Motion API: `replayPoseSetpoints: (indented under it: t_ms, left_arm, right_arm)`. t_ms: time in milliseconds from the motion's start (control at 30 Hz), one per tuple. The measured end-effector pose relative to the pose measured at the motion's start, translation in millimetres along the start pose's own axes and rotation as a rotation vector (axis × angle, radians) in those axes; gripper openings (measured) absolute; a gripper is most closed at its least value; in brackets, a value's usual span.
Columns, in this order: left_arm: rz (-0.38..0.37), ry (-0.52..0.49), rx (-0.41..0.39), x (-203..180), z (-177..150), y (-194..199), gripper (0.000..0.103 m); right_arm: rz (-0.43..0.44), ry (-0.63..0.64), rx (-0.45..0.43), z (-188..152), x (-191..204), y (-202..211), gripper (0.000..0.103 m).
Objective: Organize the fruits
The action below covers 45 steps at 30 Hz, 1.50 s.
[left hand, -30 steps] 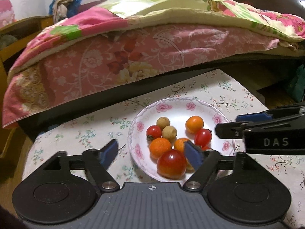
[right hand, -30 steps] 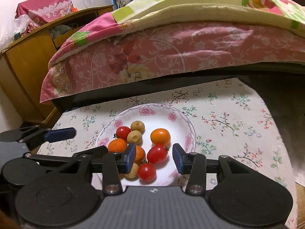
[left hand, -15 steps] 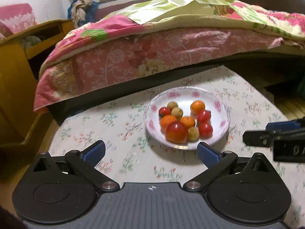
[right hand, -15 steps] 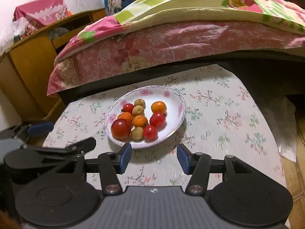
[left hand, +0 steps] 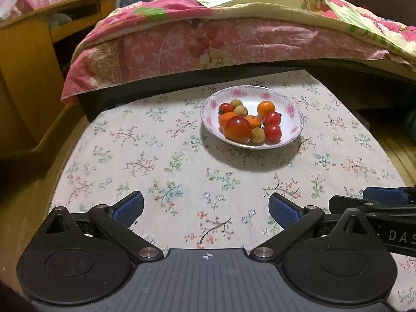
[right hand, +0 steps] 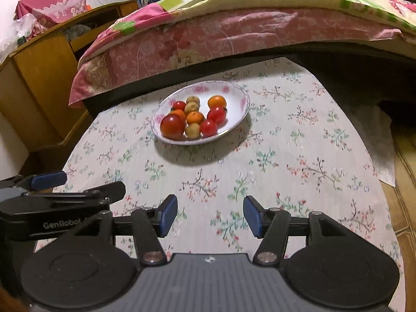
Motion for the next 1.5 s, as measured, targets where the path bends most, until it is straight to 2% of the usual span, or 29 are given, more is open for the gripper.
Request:
replayPoseSetpoints:
  t_ms: [933, 1167, 1500]
  left_arm:
    - [0.004, 0.035, 0.103, 8, -39, 14, 0.103]
    - [0.032, 0.023, 0.107, 6, -43, 15, 0.103]
    - [0.031, 0.023, 0.12, 7, -45, 14, 0.103]
  right_arm:
    - [-0.013, -0.006, 0.048, -38, 13, 11, 0.054]
    - [-0.017, 0.001, 0.065, -43, 15, 10, 0.054]
    - [-0.019, 0.004, 0.07, -44, 15, 8, 0.054]
Point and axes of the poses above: each gripper's, at about its wrist camera, not at the fingertips, and y roughly against the way its jaws point, x to its left, z to its top, the point moved 2 cm from there along -y, roughly the way its jaws point, and after that the axes turned 8 degrees about z, right-handed, at the moved point
